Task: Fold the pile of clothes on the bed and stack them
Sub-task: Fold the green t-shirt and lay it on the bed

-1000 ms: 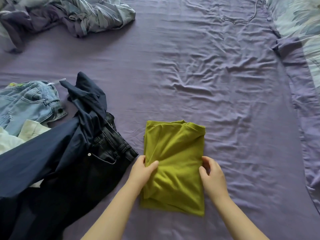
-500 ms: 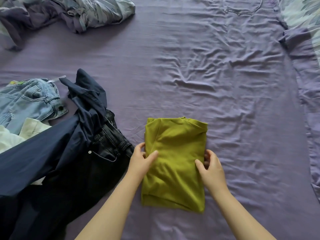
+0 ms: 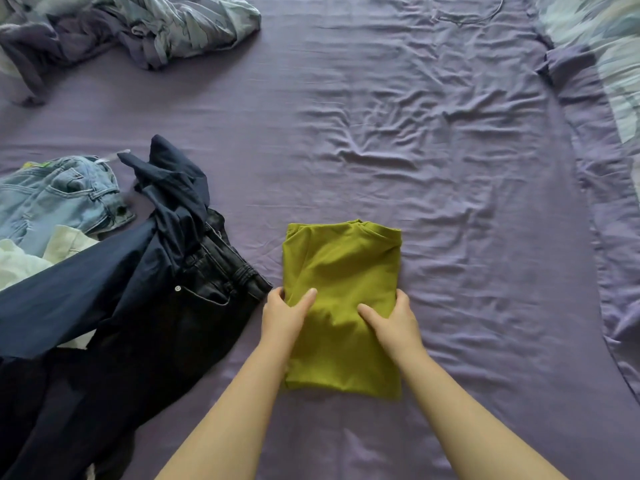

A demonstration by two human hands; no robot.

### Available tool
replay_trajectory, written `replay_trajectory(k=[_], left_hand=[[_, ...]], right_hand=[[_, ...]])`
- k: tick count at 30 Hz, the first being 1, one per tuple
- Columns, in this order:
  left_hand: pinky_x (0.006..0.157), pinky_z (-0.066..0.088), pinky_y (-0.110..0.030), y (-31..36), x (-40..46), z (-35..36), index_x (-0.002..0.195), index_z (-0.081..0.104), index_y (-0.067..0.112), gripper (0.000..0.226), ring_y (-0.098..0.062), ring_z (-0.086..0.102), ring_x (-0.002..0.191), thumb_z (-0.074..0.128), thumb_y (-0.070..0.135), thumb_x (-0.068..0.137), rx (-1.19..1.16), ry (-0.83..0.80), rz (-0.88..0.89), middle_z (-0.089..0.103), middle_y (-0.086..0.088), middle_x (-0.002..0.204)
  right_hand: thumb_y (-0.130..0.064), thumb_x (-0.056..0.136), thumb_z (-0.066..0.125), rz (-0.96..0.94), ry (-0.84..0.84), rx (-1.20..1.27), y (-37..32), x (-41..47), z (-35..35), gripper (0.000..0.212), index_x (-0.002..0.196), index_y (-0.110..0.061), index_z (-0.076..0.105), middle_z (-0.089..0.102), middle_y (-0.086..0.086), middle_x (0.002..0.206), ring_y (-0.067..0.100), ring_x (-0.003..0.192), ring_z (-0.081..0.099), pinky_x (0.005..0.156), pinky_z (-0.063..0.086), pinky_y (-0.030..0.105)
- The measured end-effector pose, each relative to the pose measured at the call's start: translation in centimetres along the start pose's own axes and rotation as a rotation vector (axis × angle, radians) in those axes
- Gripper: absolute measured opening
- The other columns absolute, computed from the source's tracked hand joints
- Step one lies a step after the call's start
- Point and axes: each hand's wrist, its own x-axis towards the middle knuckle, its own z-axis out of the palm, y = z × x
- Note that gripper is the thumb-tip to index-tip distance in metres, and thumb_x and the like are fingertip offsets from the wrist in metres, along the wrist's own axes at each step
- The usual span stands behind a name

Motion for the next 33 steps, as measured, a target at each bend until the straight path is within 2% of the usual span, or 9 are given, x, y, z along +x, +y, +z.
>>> replay_trajectory(k=[4,9,13,17,23,25,27,31,33], left_hand=[[0.1,0.045,-0.046,2.9,0.2,2.5,0.129,0.053,0.002,0.067,-0.033,0.059,0.11,0.068,0.048,0.082,-0.29,-0.111,-0.225,0.061,-0.016,0.123],[0.098,0.048,-0.042,6.7,-2.4,7.5,0.119,0.062,0.014,0.035,-0.027,0.063,0.105,0.058,0.034,0.091,-0.441,-0.248,-0.09,0.067,-0.009,0.116],[0.076,0.052,-0.032,10.3,-5.3,12.7,0.119,0.061,0.017,0.029,-0.022,0.065,0.095,0.053,0.03,0.094,-0.502,-0.392,-0.071,0.069,-0.006,0.106],[0.083,0.054,-0.036,14.2,-7.6,17.8,0.114,0.063,0.019,0.027,-0.024,0.067,0.099,0.053,0.034,0.094,-0.504,-0.506,-0.022,0.071,-0.007,0.107],[0.098,0.048,-0.042,18.5,-8.4,24.1,0.112,0.062,0.027,0.028,-0.022,0.063,0.108,0.053,0.044,0.093,-0.439,-0.502,0.139,0.067,-0.002,0.119],[0.104,0.043,-0.043,18.1,-7.7,26.1,0.127,0.054,0.021,0.04,-0.025,0.056,0.118,0.053,0.043,0.094,-0.317,-0.437,0.159,0.059,-0.005,0.13],[0.105,0.042,-0.043,16.2,-7.4,27.7,0.134,0.044,0.008,0.052,-0.029,0.054,0.121,0.061,0.033,0.092,-0.164,-0.423,0.091,0.055,-0.011,0.133],[0.089,0.049,-0.033,11.1,-7.3,29.0,0.13,0.04,0.01,0.063,-0.027,0.056,0.112,0.074,0.028,0.081,0.106,-0.353,0.066,0.056,-0.007,0.121],[0.062,0.051,-0.026,10.4,-7.3,29.0,0.119,0.039,0.017,0.054,-0.022,0.058,0.094,0.075,0.029,0.08,0.054,-0.372,0.035,0.055,-0.002,0.11]], right_hand=[[-0.003,0.084,0.066,0.088,-0.189,0.37,-1.2,0.3,-2.5,0.053,0.131,-0.019,0.048,0.065,0.005,0.116,0.019,0.096,0.063,0.081,0.051,0.029],[0.005,0.087,0.054,0.063,-0.233,0.596,-1.0,0.6,-11.1,0.043,0.12,-0.023,0.058,0.071,0.003,0.104,0.02,0.086,0.066,0.077,0.054,0.034],[0.008,0.088,0.053,0.003,-0.14,0.629,0.0,1.6,-18.0,0.044,0.125,-0.016,0.057,0.07,0.003,0.101,0.017,0.083,0.066,0.072,0.055,0.029],[0.005,0.088,0.054,-0.087,-0.072,0.595,1.5,2.9,-24.7,0.045,0.128,-0.016,0.056,0.07,0.003,0.105,0.015,0.086,0.066,0.072,0.055,0.026],[-0.017,0.088,0.066,-0.212,0.053,0.545,4.2,6.5,-31.7,0.053,0.136,-0.032,0.048,0.062,-0.005,0.127,0.016,0.115,0.061,0.095,0.049,0.035],[-0.027,0.088,0.067,-0.154,0.088,0.399,6.0,7.6,-32.3,0.068,0.147,-0.031,0.032,0.048,-0.003,0.144,0.018,0.129,0.048,0.107,0.04,0.041],[-0.021,0.087,0.069,-0.011,0.078,0.265,8.5,7.8,-31.8,0.086,0.153,-0.021,0.013,0.036,0.009,0.15,0.024,0.134,0.04,0.112,0.034,0.042],[-0.017,0.085,0.07,0.031,0.12,0.03,12.7,7.0,-29.5,0.088,0.152,-0.014,0.013,0.032,0.013,0.152,0.024,0.138,0.034,0.11,0.026,0.03],[-0.011,0.085,0.069,0.003,0.161,-0.034,12.9,7.1,-29.3,0.081,0.151,-0.014,0.022,0.035,0.011,0.15,0.024,0.136,0.037,0.105,0.029,0.026]])
